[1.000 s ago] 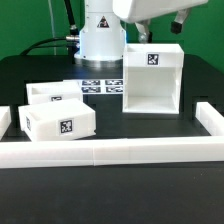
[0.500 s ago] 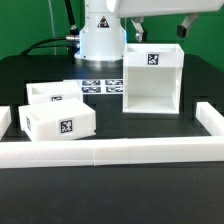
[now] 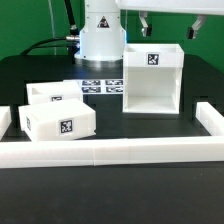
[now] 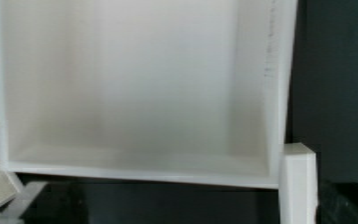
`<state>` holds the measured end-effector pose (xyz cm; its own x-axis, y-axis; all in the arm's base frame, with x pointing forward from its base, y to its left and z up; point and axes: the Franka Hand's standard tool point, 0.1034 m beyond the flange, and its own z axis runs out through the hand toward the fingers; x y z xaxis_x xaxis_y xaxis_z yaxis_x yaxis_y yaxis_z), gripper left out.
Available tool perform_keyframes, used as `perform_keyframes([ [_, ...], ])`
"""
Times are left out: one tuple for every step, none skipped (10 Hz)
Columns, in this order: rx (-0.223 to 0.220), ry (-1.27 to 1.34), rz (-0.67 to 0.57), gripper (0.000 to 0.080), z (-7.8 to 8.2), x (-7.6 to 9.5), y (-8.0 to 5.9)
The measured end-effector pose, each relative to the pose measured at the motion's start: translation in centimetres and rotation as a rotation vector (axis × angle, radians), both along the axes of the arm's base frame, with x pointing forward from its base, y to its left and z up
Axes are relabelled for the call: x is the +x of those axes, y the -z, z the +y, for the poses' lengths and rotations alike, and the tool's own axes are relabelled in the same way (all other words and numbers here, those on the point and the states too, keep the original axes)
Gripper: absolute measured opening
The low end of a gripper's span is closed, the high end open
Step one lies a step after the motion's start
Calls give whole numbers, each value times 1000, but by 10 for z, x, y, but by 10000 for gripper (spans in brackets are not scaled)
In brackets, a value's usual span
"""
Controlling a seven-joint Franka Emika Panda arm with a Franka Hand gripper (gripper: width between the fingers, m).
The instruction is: Assemble drawer
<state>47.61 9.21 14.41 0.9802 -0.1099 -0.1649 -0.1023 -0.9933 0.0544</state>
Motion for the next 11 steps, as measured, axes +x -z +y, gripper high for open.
perform_keyframes([
  [1,-3,0,650,0,0,0],
  [2,0,-14,650,2,0,0],
  [6,-10,-44,650,11,-7,3],
  [11,-24,-65,650,21,-20,10],
  [15,-34,-73,650,27,-30,18],
  [18,-41,-76,650,30,-34,22],
  [20,-43,-79,650,30,-37,27],
  [23,-44,-82,650,30,-40,32],
  [27,-43,-85,650,29,-43,37],
  [29,-40,-78,650,30,-45,42],
  [34,-33,-73,650,30,-46,44],
])
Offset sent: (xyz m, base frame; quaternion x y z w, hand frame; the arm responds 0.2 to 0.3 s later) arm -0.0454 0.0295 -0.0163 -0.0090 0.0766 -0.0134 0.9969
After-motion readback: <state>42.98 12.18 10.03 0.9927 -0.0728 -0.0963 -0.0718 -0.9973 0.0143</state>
